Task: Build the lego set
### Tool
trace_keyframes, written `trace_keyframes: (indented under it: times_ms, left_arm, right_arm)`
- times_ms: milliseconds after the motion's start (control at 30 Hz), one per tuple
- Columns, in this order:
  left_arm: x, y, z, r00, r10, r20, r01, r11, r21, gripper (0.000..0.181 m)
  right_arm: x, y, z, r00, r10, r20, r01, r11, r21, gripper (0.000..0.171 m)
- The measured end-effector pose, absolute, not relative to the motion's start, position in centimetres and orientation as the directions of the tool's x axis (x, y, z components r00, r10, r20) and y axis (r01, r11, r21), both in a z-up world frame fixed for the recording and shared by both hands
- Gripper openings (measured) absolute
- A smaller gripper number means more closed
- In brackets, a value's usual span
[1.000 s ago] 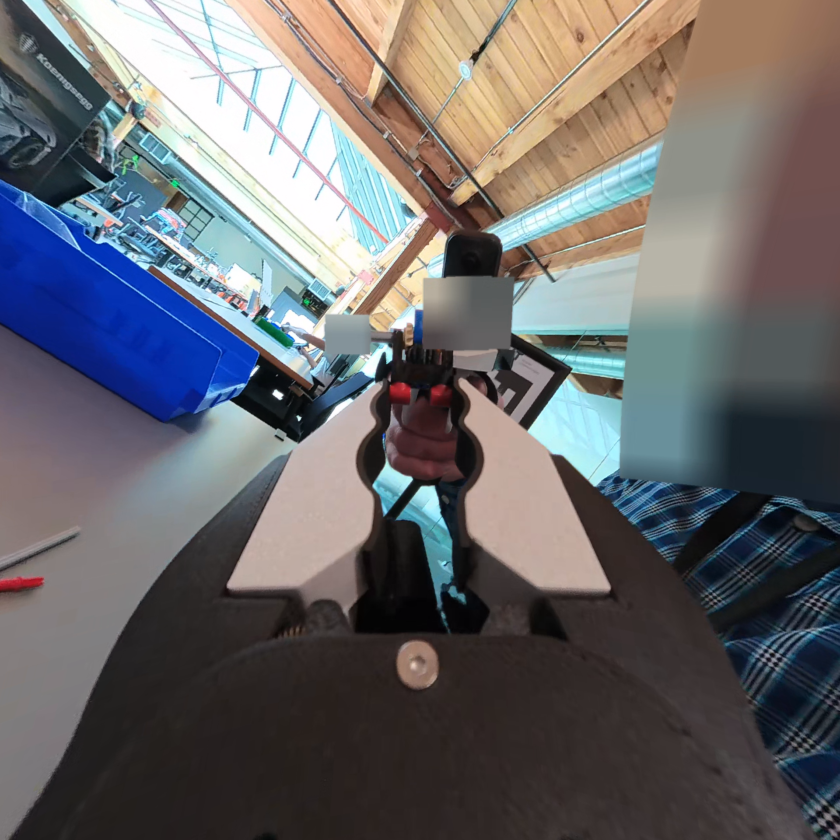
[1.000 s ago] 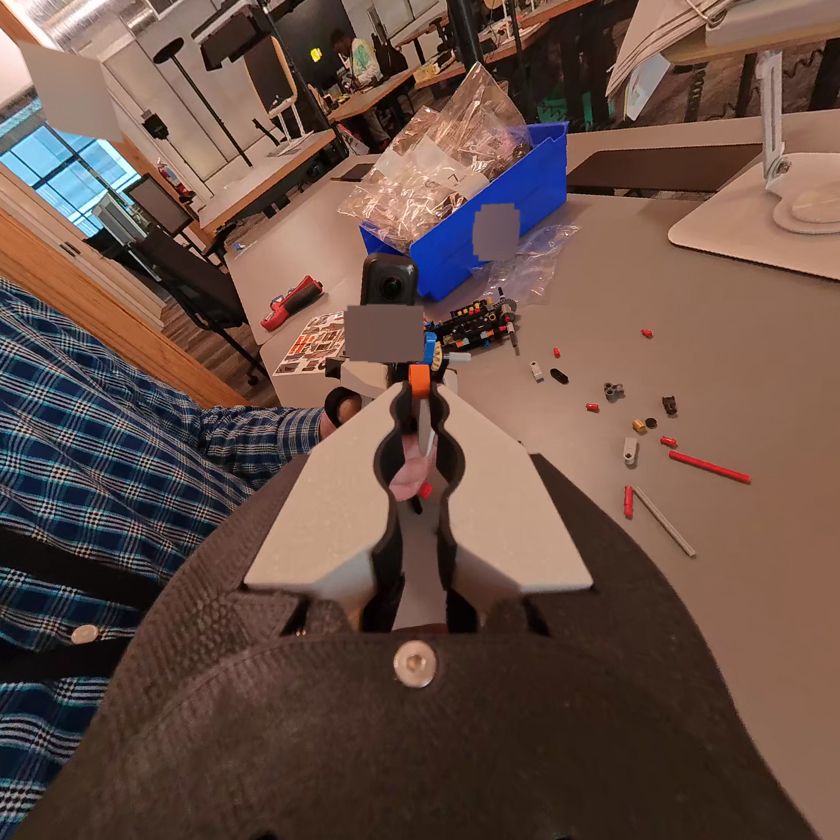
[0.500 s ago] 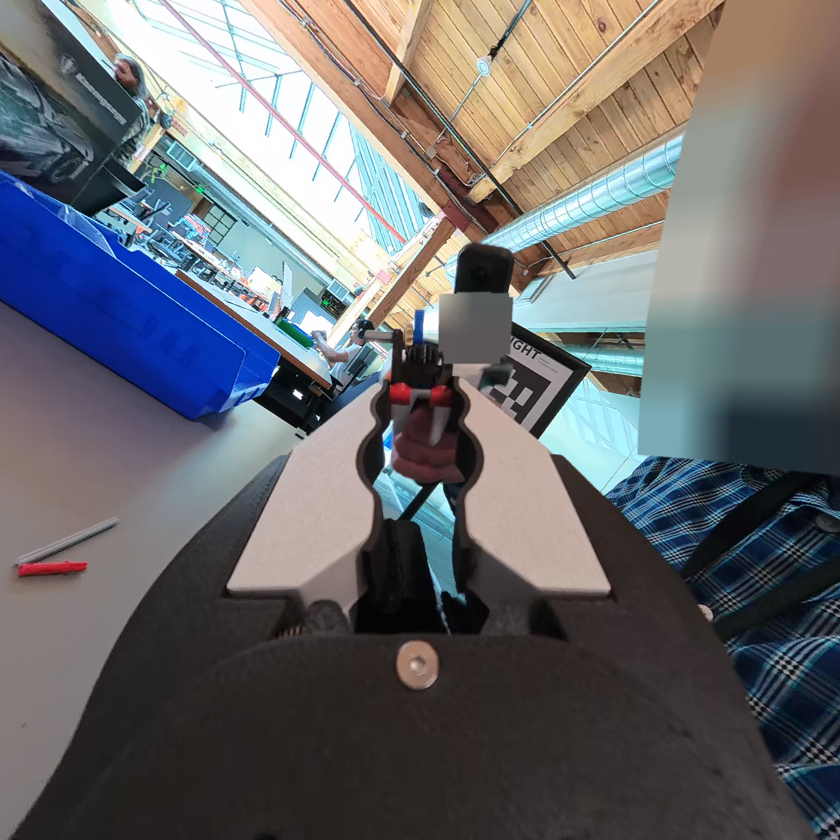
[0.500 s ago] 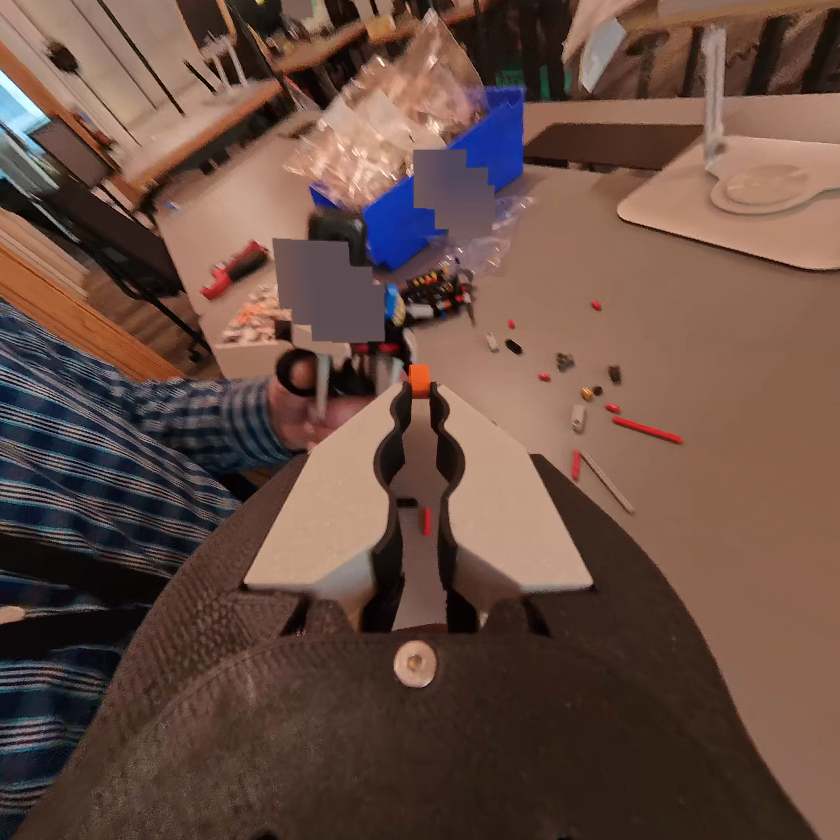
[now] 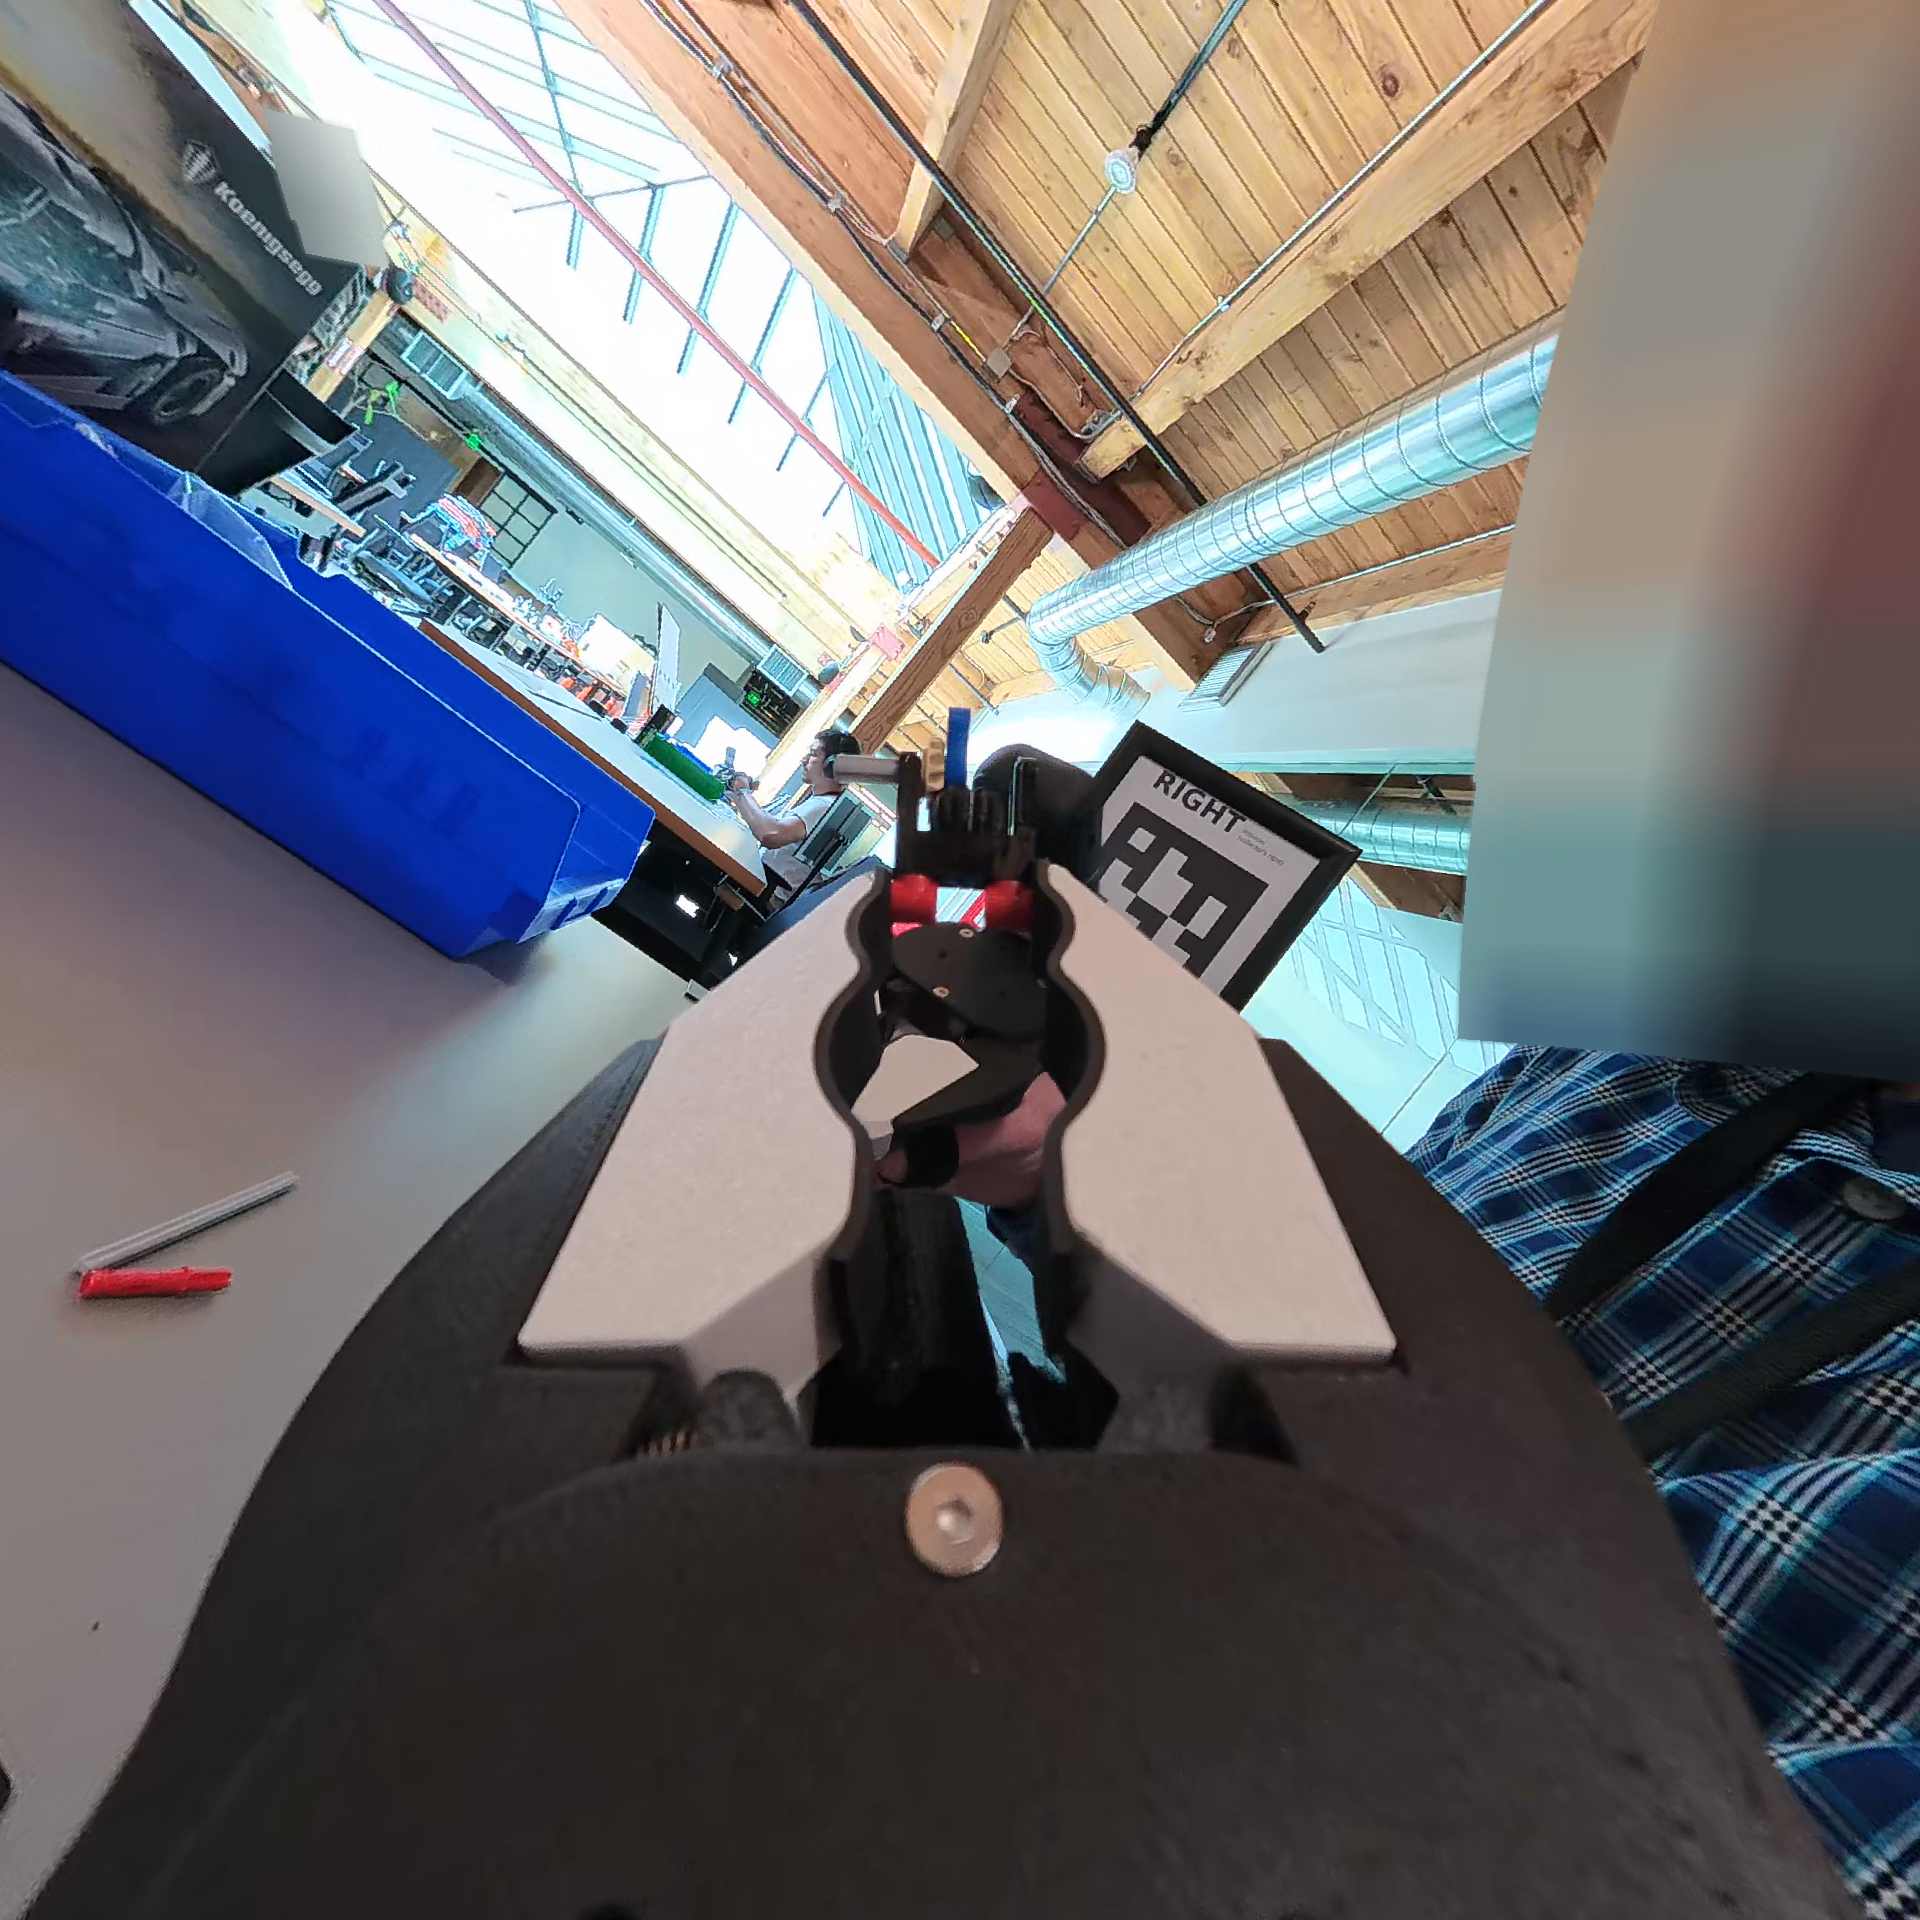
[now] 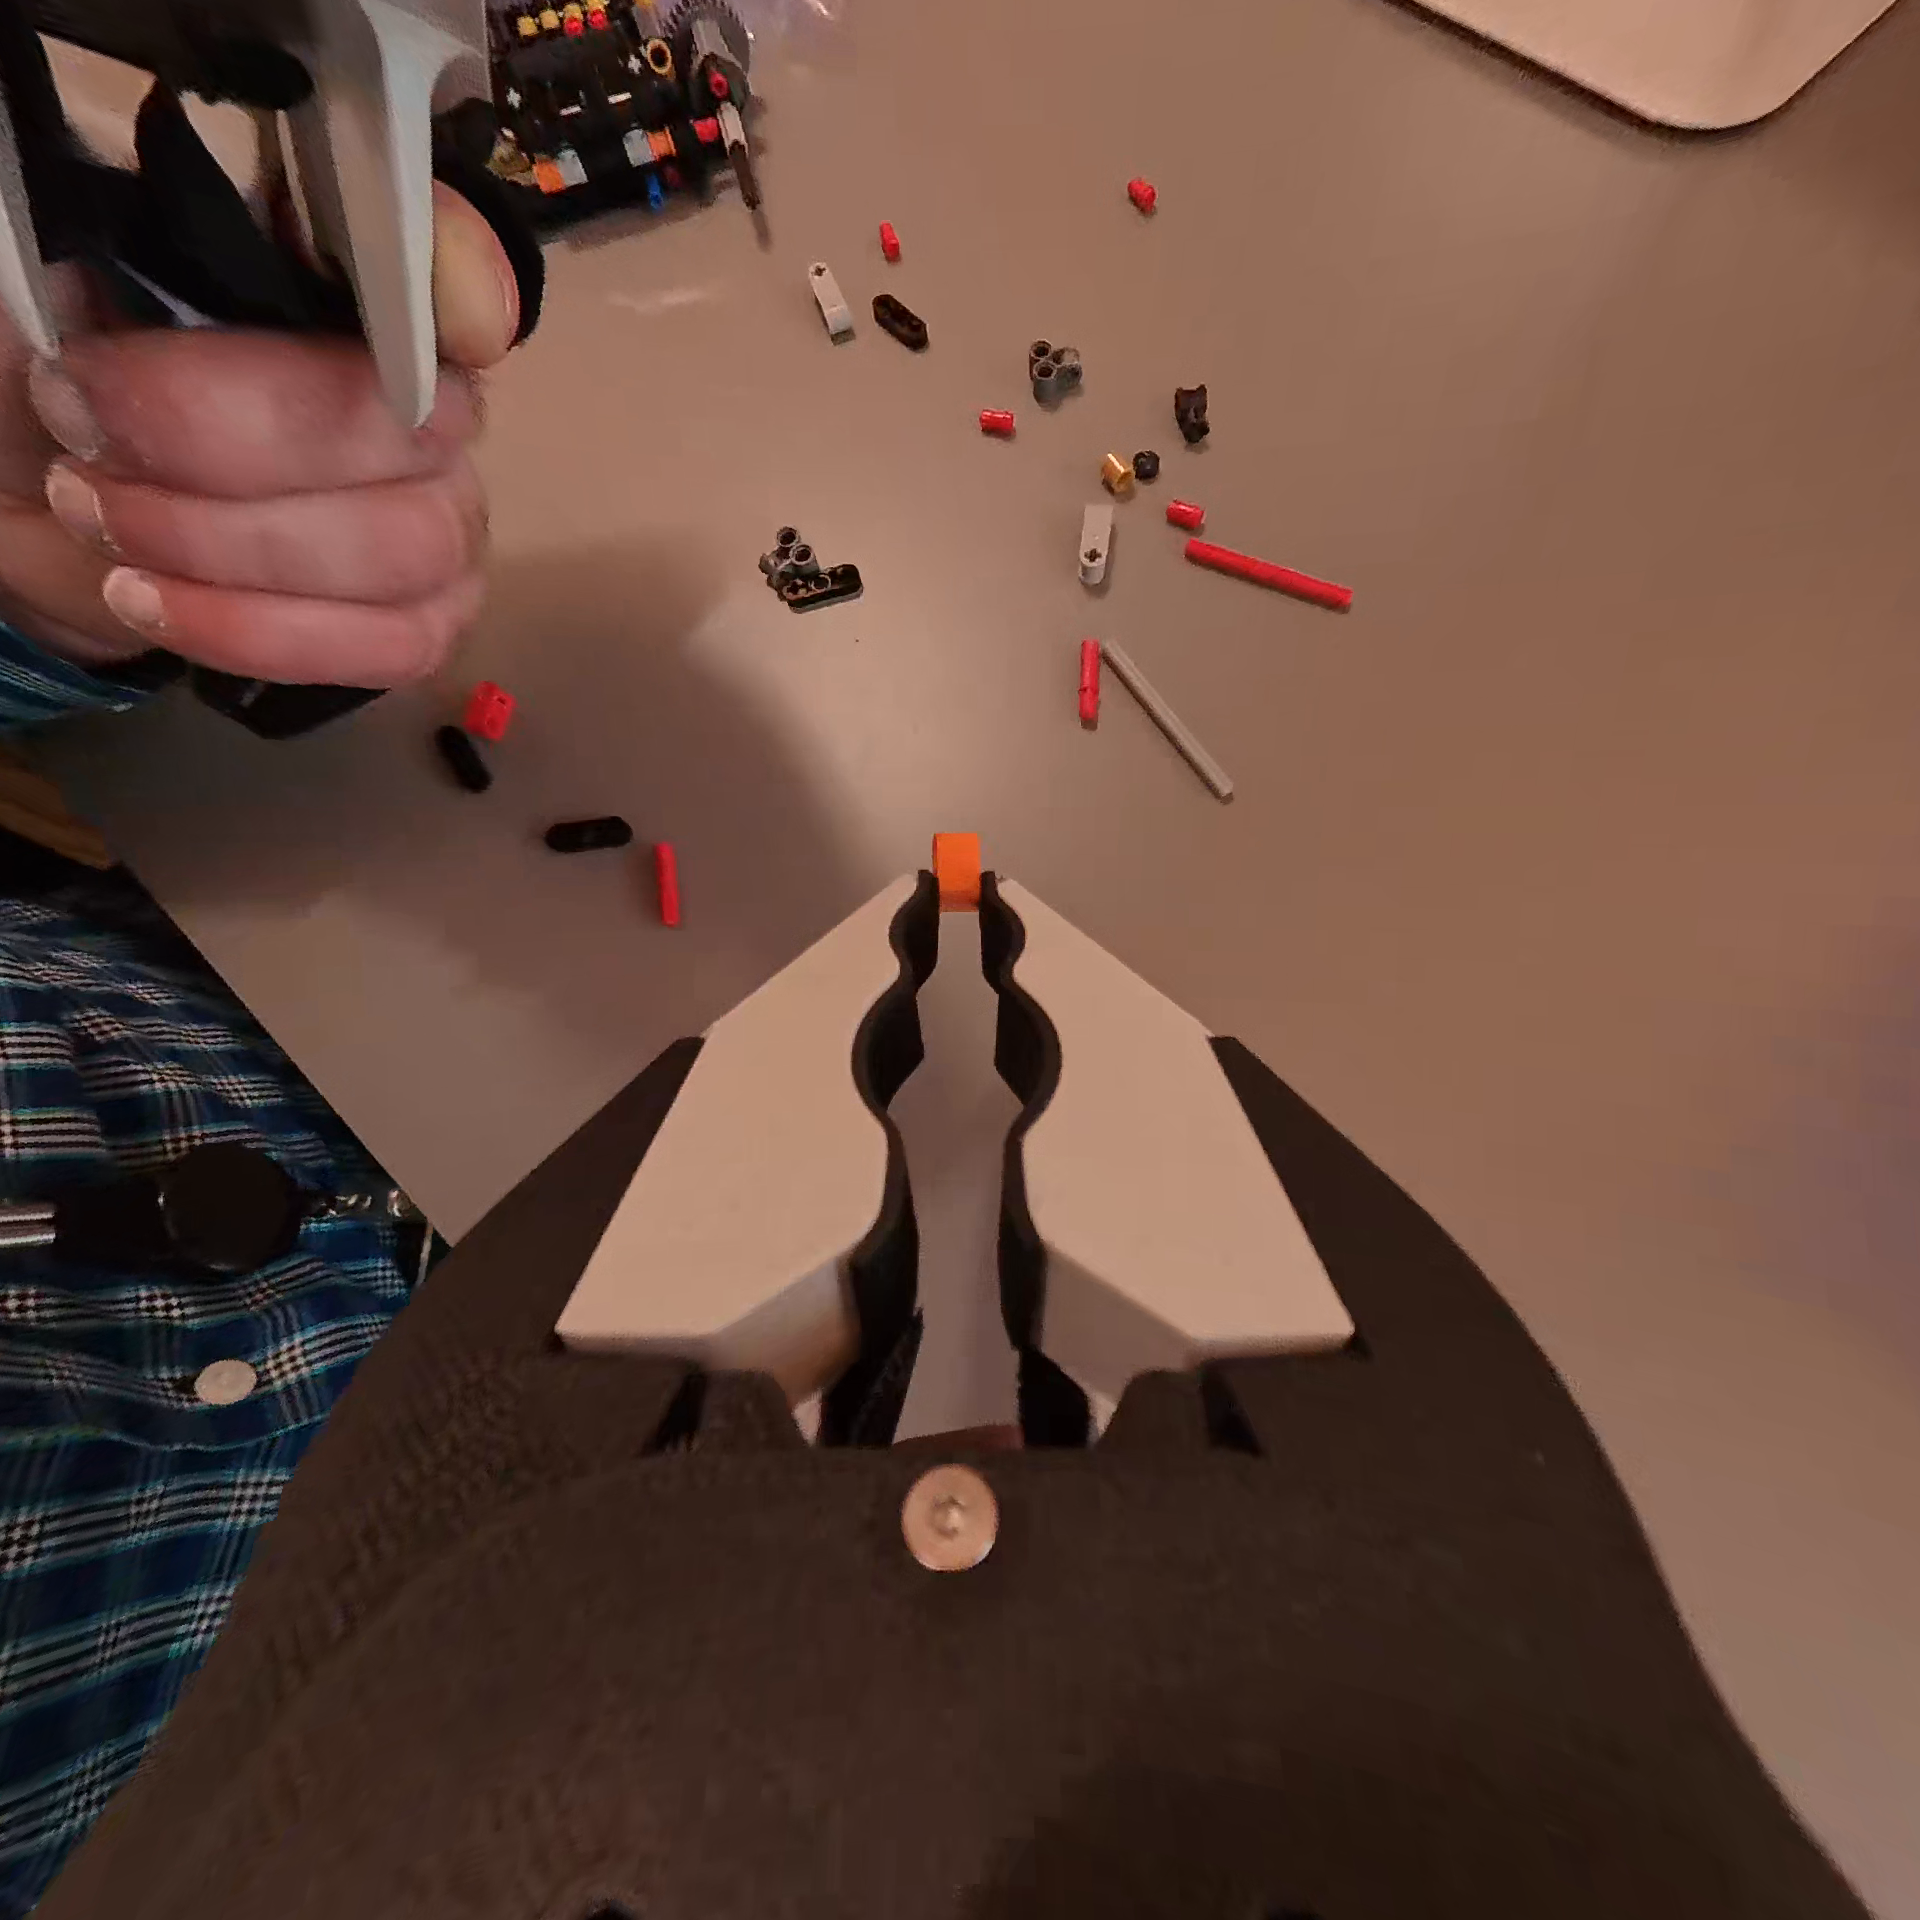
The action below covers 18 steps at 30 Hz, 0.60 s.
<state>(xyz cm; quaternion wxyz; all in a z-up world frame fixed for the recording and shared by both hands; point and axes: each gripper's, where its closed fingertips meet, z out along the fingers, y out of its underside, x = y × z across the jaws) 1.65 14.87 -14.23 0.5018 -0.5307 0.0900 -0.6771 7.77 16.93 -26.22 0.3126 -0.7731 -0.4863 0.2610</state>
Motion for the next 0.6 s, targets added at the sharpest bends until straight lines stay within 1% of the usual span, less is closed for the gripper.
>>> trace_keyframes:
  times_ms: [167,433,600]
  left_arm:
    - [1.9,15.0,-14.5,0.061,-0.771,0.634,0.582,-0.489,-0.650,0.024]
    - [1.9,15.3,-14.9,0.084,-0.766,0.637,0.573,-0.486,-0.660,0.024]
    - [2.3,15.2,-15.1,0.094,-0.769,0.632,0.558,-0.485,-0.673,0.024]
  right_arm:
    - [8.0,17.0,-26.7,0.397,0.912,-0.108,0.580,-0.340,-0.740,0.005]
    - [9.3,16.9,-30.0,0.406,0.914,0.018,0.684,-0.290,-0.669,0.005]
    - [9.4,16.1,-31.0,0.358,0.933,0.046,0.718,-0.244,-0.652,0.005]
